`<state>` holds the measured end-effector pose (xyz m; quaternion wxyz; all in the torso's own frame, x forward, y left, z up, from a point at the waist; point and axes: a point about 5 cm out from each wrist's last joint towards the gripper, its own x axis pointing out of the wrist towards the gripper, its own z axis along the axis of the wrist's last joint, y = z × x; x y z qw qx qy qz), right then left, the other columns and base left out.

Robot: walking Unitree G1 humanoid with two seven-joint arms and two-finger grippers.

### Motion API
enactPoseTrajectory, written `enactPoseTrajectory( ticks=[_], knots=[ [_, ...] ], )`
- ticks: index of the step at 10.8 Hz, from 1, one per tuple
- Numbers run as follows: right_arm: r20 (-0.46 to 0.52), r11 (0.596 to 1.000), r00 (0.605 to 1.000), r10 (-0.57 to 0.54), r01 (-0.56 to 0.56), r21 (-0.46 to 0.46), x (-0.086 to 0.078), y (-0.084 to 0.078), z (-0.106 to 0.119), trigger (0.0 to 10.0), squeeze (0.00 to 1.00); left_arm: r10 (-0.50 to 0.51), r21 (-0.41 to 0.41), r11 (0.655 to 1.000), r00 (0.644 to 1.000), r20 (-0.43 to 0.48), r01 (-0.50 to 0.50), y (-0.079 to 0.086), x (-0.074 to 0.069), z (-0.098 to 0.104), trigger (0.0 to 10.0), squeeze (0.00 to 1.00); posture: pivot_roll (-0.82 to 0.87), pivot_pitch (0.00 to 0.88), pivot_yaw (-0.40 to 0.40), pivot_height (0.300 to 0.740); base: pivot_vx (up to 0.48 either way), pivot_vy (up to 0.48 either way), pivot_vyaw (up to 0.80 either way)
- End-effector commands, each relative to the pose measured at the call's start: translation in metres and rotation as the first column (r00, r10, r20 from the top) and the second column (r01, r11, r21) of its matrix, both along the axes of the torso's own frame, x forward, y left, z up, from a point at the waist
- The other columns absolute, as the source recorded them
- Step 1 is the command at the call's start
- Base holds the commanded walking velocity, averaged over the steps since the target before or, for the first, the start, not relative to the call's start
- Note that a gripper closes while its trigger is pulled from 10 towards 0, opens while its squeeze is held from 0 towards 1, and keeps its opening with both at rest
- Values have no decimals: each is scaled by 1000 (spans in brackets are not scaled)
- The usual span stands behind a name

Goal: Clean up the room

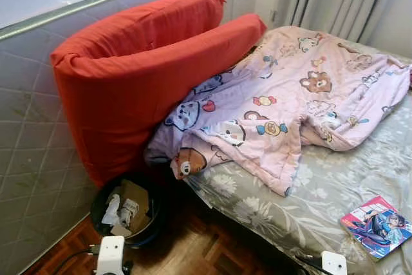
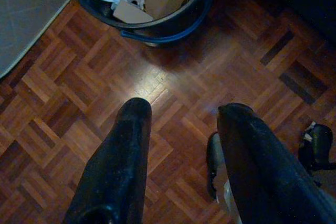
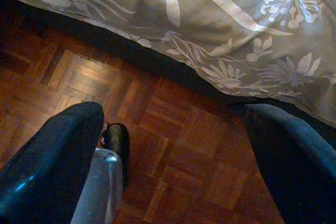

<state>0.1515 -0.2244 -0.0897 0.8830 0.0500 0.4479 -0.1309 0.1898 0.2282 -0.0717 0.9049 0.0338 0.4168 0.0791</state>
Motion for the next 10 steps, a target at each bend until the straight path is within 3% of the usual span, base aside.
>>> enactPoseTrajectory(
  ticks=[1, 4, 10],
  knots=[
    [-7, 1000, 1000, 3, -3, 16, -1, 7, -2, 10000, 0, -5, 11, 1000, 1000, -26, 6, 2, -7, -3, 10000, 0, 125, 30, -10, 740, 0, 0, 0],
    [-23, 999, 999, -25, 26, 40, -7, 11, -5, 10000, 0, 0, 7, 1000, 1000, -25, 0, 1, -9, -4, 10000, 0, 119, 45, -8, 740, 0, 0, -181],
    [-28, 999, 999, -16, 17, 31, -10, 1, -4, 10000, 0, -23, -11, 1000, 999, -43, 22, -11, -10, -8, 10000, 0, 81, 61, -21, 740, 0, 0, -772]
  ],
)
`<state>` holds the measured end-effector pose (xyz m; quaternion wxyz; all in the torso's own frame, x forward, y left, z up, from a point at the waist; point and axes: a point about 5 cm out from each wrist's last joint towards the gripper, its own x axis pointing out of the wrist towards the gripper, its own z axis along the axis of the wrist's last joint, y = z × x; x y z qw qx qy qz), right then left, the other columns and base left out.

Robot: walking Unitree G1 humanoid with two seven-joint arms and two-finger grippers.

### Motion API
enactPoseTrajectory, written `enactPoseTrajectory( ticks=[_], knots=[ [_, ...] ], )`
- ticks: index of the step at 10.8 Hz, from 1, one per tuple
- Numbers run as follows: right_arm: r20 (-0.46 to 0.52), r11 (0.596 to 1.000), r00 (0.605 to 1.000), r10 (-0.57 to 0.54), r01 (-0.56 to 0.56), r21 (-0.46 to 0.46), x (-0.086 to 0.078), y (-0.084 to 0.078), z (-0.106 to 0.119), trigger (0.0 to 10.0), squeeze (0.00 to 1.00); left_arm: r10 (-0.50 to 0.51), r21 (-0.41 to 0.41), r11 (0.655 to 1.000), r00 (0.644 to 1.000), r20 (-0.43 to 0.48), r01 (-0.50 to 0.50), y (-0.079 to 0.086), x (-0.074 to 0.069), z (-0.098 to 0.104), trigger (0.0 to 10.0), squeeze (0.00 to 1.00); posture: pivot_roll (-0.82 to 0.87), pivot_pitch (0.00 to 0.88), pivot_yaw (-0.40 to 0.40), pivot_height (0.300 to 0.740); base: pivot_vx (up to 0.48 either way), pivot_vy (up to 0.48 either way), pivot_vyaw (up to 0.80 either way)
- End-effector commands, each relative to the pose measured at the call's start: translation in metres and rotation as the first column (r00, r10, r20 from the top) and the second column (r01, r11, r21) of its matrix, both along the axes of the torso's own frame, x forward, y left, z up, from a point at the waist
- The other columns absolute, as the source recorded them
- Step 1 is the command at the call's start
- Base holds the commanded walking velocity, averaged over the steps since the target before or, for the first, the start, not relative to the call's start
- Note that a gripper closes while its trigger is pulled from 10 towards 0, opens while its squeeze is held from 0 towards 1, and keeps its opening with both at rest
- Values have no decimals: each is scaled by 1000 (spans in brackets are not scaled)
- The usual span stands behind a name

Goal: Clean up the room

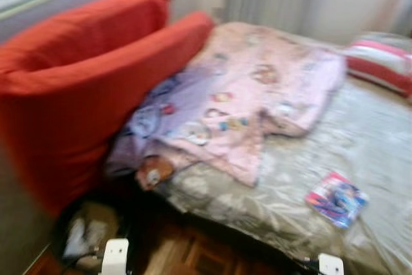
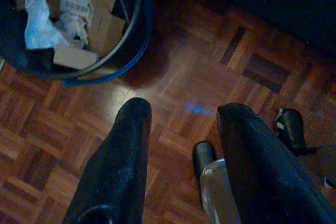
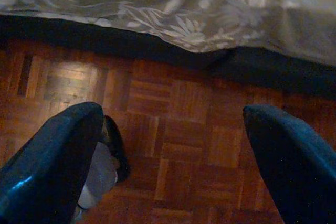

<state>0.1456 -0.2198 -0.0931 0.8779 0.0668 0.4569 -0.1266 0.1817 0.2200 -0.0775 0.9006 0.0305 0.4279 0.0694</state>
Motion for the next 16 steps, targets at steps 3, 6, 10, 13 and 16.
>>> enactPoseTrajectory(
  ticks=[3, 6, 10, 13, 16],
  knots=[
    [1, 998, 998, 63, -63, 2, 5, 9, 0, 10000, 0, -47, 25, 999, 999, -14, 48, 3, 4, 2, 10000, 0, 48, 74, 12, 740, 0, 0, -763],
    [21, 992, 993, 120, -121, 23, 11, 24, 0, 10000, 0, -43, 62, 997, 998, 36, 40, 15, 16, 12, 10000, 0, 127, 80, -42, 740, 0, 0, -506],
    [29, 986, 986, 166, -166, 32, 14, 31, 1, 10000, 0, -42, 76, 996, 999, -4, 42, 18, 0, 5, 10000, 0, 147, 68, 8, 740, 0, 0, 0],
    [43, 998, 998, 47, -49, 42, 11, 25, 1, 10000, 0, -61, 67, 996, 998, -8, 61, 12, 3, 4, 10000, 0, 83, 29, 39, 740, 0, 0, 0],
    [56, 999, 997, 45, -46, 18, 22, 18, 6, 10000, 0, -95, 56, 994, 995, 29, 93, 0, 25, 12, 10000, 0, 64, 22, 13, 740, 0, 0, 0]
  ],
)
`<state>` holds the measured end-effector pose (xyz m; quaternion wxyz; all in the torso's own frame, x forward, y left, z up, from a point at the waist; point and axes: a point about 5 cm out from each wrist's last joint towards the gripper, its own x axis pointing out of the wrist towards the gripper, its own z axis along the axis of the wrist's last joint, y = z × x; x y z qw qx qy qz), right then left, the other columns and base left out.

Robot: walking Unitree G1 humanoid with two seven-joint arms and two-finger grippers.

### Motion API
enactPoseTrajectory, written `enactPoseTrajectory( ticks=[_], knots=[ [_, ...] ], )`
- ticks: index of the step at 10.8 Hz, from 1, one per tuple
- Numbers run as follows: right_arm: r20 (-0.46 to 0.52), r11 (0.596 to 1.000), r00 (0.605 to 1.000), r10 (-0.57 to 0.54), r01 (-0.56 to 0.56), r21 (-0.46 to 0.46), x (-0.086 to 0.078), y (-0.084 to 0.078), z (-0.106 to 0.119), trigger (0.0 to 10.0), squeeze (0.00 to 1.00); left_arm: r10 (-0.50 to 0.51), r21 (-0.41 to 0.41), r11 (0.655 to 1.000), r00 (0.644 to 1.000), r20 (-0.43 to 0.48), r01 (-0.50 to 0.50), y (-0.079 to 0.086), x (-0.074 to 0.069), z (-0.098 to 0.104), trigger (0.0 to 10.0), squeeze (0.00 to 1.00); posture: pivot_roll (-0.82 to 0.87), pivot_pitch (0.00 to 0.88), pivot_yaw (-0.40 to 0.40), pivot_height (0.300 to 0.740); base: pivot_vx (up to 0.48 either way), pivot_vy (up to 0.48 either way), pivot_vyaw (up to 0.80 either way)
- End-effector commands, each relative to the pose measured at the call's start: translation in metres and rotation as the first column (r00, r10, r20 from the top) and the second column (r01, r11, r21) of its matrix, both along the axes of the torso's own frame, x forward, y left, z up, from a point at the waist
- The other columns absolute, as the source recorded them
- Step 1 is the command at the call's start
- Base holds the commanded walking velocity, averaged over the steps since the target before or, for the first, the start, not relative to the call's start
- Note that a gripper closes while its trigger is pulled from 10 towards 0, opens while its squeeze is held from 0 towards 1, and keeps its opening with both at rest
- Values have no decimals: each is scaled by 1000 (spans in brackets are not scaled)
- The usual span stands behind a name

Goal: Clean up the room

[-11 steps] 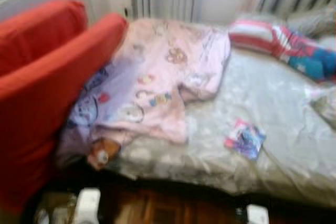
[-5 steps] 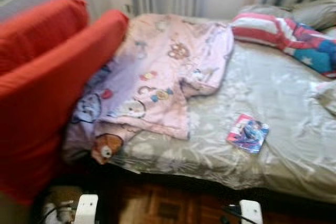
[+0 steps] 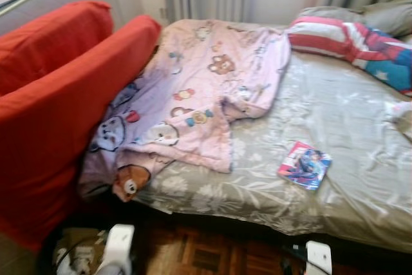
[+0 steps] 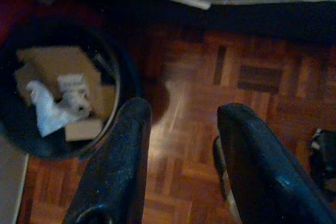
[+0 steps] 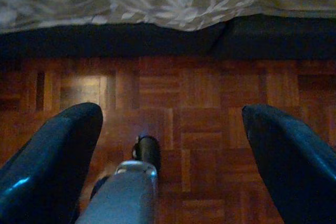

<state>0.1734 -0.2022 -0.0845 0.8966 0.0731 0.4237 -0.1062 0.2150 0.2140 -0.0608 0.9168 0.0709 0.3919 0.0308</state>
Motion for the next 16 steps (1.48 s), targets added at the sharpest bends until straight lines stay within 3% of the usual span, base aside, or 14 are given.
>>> enactPoseTrajectory(
  ticks=[1, 3, 7, 10, 13, 16],
  knots=[
    [-2, 999, 999, -54, 54, 7, 0, -4, 0, 10000, 0, 3, 8, 1000, 1000, -29, -3, 1, -6, -4, 10000, 0, 58, 20, 13, 740, 0, -262, 0],
    [-16, 998, 998, -63, 63, 19, -1, -2, -1, 10000, 0, 20, 3, 1000, 998, -65, -20, 0, -17, -10, 10000, 0, 63, 28, 5, 740, 0, -270, -691],
    [-22, 998, 998, -65, 65, 12, -8, -1, -4, 10000, 0, 20, 4, 1000, 995, -102, -19, 4, -32, -17, 10000, 0, 52, 69, 4, 740, 0, -278, 0],
    [-23, 998, 998, -64, 64, 4, -6, -1, -3, 10000, 0, 17, -2, 1000, 996, -91, -17, 3, -29, -15, 10000, 0, 51, 69, 5, 740, 0, -292, 0],
    [13, 997, 997, -78, 78, 5, 11, -3, 5, 10000, 0, 4, -7, 1000, 997, -81, -5, -2, -18, -12, 10000, 0, 43, 7, 28, 740, 0, -291, 0],
    [36, 996, 995, -88, 88, 8, 15, -6, 8, 10000, 0, 13, -4, 1000, 998, -60, -13, 2, -13, -8, 10000, 0, 41, 39, 22, 740, 0, -292, 0]
  ],
)
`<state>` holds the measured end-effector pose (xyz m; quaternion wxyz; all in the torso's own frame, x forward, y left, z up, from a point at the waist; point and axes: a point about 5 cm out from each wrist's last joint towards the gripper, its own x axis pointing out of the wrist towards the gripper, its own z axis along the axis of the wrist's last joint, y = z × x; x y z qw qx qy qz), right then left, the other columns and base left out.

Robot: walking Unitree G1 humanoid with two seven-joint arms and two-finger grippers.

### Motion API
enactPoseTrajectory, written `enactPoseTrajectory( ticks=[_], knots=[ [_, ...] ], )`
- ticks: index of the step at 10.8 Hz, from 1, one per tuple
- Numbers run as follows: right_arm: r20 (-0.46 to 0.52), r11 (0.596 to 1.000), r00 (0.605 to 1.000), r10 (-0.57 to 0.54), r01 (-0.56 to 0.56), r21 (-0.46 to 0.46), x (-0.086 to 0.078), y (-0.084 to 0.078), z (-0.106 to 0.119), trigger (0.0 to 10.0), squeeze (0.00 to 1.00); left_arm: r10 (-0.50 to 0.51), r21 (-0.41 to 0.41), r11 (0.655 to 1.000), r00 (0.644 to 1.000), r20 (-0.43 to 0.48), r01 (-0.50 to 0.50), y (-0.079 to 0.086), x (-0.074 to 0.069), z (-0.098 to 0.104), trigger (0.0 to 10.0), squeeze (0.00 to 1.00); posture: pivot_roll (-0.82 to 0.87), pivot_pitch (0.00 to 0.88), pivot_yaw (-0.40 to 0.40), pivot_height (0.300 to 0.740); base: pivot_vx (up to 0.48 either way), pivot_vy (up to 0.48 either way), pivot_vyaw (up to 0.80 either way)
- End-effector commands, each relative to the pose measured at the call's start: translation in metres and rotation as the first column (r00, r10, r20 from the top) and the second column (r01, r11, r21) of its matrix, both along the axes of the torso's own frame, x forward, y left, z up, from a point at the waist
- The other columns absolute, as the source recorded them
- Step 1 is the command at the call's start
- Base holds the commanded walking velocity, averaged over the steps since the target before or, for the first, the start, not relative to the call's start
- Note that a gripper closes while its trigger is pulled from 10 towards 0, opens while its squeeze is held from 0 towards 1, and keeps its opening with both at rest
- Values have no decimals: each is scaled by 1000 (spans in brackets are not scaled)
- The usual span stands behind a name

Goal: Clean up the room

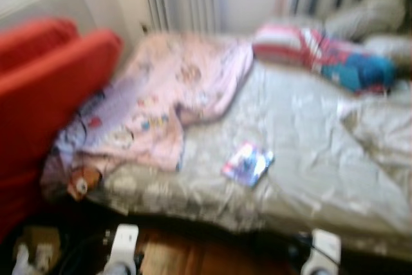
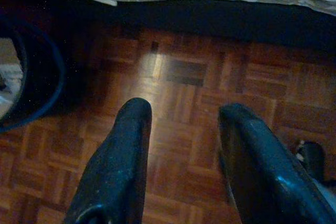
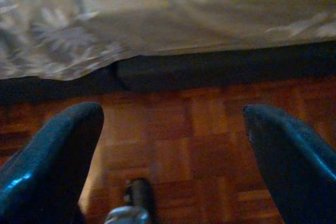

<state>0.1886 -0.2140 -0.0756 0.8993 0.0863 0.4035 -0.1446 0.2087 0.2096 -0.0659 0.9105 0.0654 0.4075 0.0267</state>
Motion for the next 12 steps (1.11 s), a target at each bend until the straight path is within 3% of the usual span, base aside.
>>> enactPoseTrajectory(
  ticks=[1, 3, 12],
  knots=[
    [-10, 1000, 1000, 0, 0, 19, -6, 7, -4, 10000, 0, 12, 8, 1000, 999, -43, -11, 6, -14, -6, 10000, 0, 39, 62, 16, 740, 0, -292, 0],
    [-39, 1000, 999, 23, -22, 16, -16, 8, -9, 10000, 0, 13, 5, 1000, 998, -64, -13, 5, -24, -12, 10000, 0, 37, 89, 4, 740, 0, -292, 0],
    [-39, 1000, 999, 6, -5, 26, -20, 11, -11, 10000, 0, 22, 2, 1000, 998, -53, -22, 6, -24, -11, 10000, 0, 55, 102, 0, 740, 0, -292, 0]
  ],
)
